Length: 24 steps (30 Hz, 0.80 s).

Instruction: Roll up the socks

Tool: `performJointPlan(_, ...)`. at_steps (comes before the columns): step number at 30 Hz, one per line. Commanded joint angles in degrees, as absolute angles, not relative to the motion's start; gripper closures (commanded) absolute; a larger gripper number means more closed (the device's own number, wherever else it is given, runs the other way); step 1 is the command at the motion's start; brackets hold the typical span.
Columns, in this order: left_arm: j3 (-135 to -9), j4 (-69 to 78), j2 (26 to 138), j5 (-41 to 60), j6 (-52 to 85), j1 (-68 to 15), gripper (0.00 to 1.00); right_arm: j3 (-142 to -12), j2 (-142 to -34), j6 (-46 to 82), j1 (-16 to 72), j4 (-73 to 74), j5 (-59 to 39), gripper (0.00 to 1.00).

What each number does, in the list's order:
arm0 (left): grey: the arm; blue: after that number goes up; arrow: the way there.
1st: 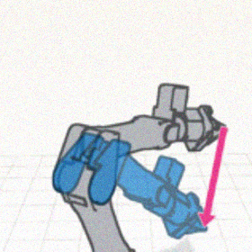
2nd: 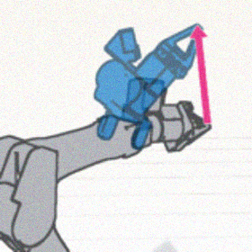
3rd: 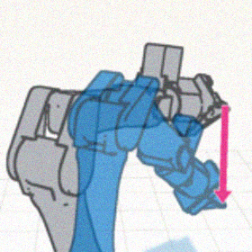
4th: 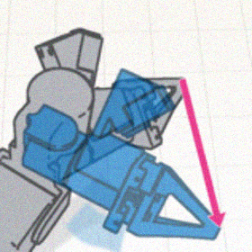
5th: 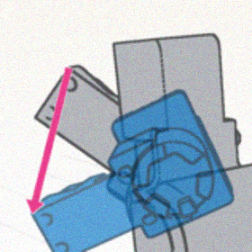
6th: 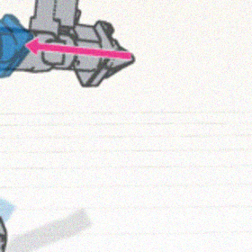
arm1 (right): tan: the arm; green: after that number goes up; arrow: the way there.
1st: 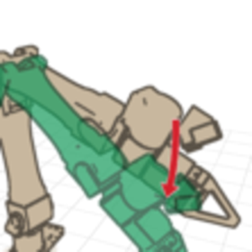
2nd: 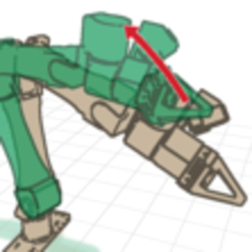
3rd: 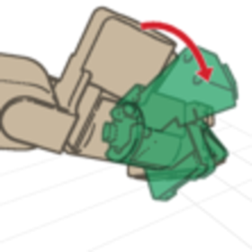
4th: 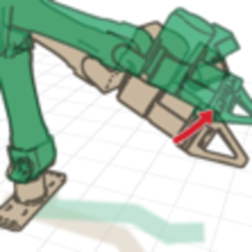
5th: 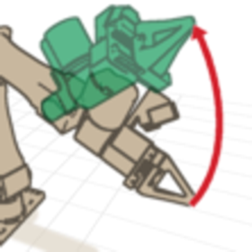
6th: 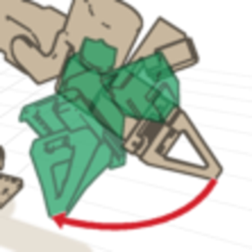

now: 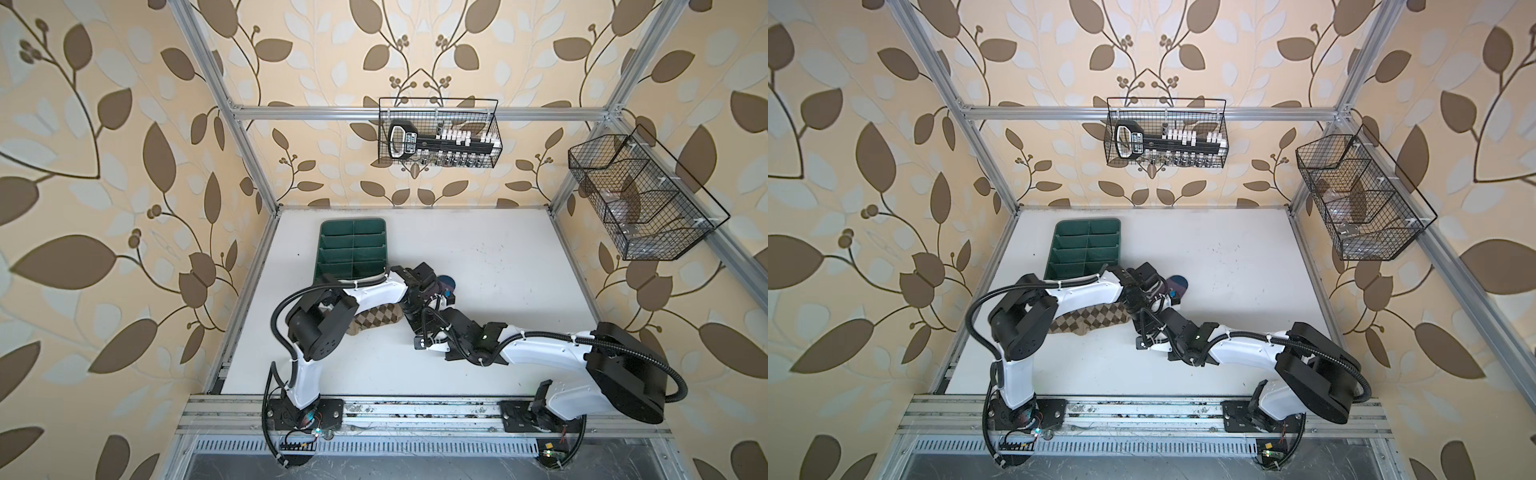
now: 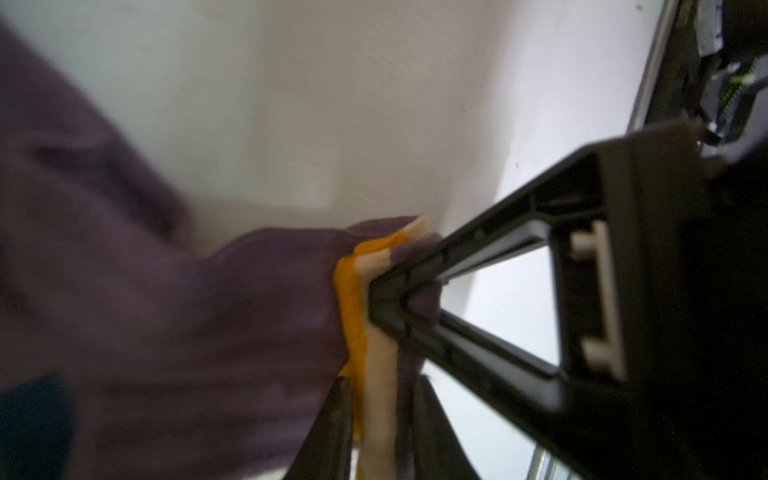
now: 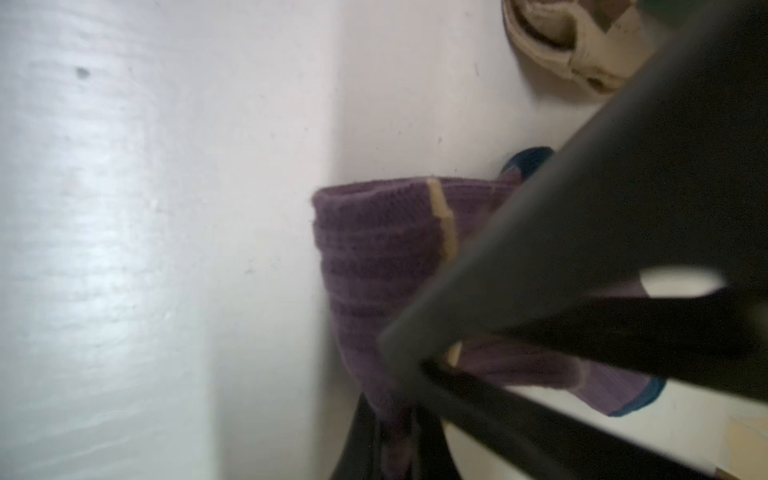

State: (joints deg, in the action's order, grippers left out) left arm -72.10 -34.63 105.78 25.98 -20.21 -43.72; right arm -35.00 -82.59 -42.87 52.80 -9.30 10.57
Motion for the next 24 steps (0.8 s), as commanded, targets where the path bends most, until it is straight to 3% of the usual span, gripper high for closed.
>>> performJointPlan(1,-68.13,-25.01,93.95,12.5,-16.76,-41.95,0.65,-36.95,-84.71,-40.85,51.81,-17.84,4.98,1.0)
performJointPlan(6,-57.39,-13.47,77.62,-9.24,-14.44,-40.98,0.65,-41.38,-88.04,-37.14,50.06,-22.84,0.07,1.0)
performJointPlan(10,-50.25,-5.7,64.01,-19.6,-16.13,-40.95,0.62,-45.79,-91.33,-36.82,48.16,-28.15,-6.67,1.0)
performJointPlan(12,-49.09,-6.08,57.84,-18.7,-15.9,-40.87,0.62,-48.48,-93.74,-36.3,47.07,-30.92,-8.23,1.0)
performJointPlan(16,-50.95,-16.35,48.66,-4.36,-18.7,-40.87,0.55,-54.16,-99.24,-36.09,44.74,-37.28,-14.81,1.0)
performJointPlan(19,-51.51,-21.69,45.6,1.66,-22.14,-41.5,0.57,-56.74,-102.83,-35.91,43.39,-40.35,-20.01,1.0)
performJointPlan(22,-50.0,-24.94,45.28,2.51,-26.86,-44.76,0.53,-58.5,-106.48,-36.02,41.88,-42.45,-21.24,1.0)
performJointPlan(24,-47.99,-26.13,47.33,-2.92,-31.28,-50.15,0.5,-59.99,-108.93,-36.11,40.69,-44.09,-21.86,1.0)
